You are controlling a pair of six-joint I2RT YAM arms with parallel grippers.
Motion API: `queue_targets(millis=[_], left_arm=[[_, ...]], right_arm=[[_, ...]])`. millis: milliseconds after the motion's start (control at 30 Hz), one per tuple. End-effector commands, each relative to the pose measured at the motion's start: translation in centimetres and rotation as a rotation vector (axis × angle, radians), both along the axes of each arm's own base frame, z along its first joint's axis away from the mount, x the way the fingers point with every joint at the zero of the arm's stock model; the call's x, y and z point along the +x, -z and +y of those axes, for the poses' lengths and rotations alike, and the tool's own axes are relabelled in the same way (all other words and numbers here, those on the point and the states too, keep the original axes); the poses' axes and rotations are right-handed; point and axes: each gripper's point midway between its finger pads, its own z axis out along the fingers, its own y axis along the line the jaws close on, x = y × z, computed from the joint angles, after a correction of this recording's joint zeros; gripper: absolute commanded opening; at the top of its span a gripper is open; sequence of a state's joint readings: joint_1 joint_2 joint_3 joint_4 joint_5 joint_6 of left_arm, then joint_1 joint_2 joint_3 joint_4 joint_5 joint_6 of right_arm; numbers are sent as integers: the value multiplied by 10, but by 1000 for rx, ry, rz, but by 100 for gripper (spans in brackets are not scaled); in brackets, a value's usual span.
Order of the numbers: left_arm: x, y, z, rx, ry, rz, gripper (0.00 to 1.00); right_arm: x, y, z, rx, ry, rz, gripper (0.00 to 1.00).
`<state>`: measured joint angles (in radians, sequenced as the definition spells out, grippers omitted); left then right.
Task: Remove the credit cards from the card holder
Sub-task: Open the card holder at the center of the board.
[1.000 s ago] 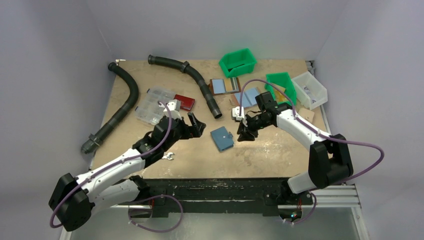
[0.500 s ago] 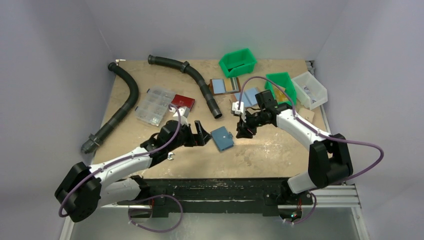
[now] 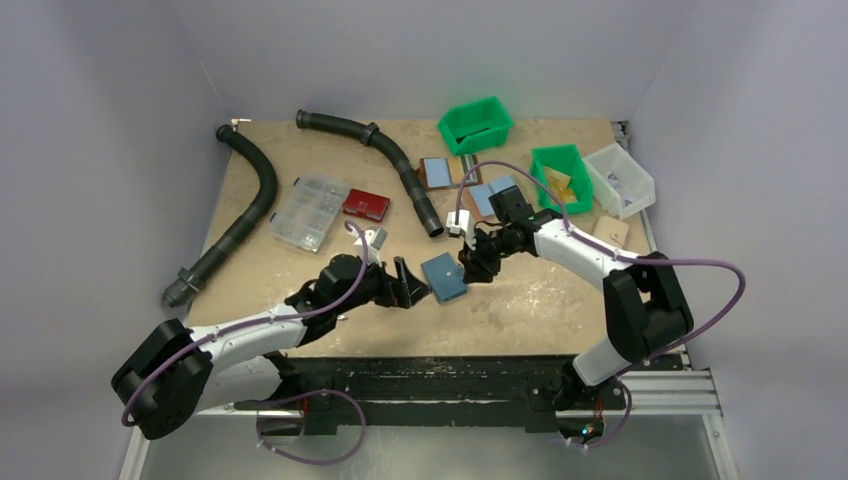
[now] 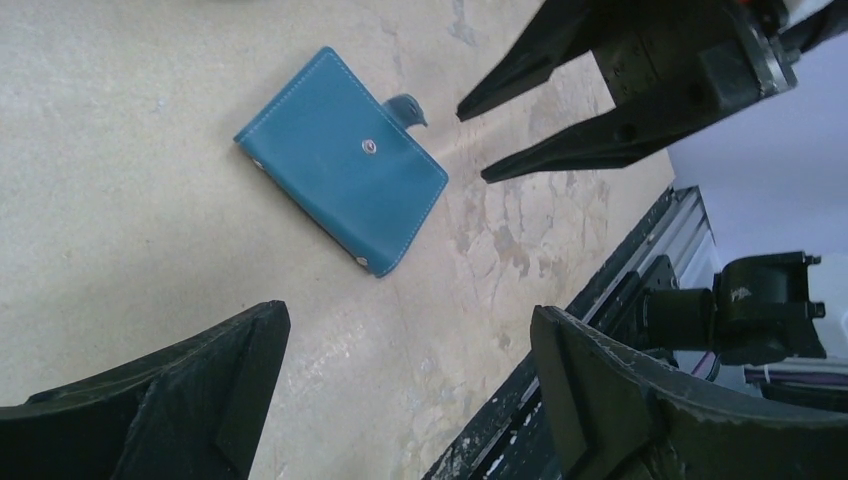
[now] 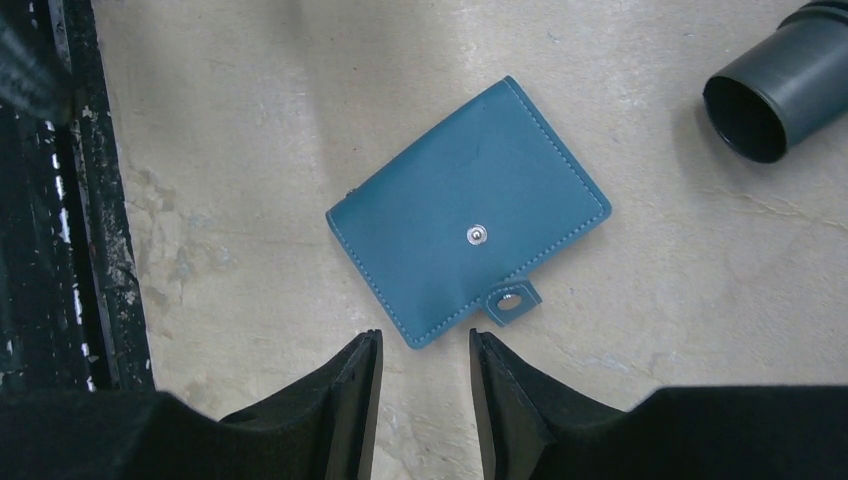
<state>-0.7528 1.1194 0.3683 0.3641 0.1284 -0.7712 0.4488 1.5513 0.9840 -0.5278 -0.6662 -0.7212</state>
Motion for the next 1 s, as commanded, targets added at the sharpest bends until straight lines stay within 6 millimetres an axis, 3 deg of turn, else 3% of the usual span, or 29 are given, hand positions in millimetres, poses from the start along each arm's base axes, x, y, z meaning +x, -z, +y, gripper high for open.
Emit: queue_targets(millis=[0,200,433,700,967], left_arm=[[-8,-11,-13,-20,77,-114,97],[-14,7,-20,65,85,-142,96],[-8,23,-24,188,37,-163,87],[6,25,-7,288,-96,-182,82],[8,19,-25,232,-114,-119,83]], right_arm=[[13,-8,14,-3,27,-47,45],[8,0,32,-21,38,-35,39],[23,2,38,-29,137,-37,20],[63,8,15,-121,350,-147,13],[68,31,3,-212,389,-129,13]])
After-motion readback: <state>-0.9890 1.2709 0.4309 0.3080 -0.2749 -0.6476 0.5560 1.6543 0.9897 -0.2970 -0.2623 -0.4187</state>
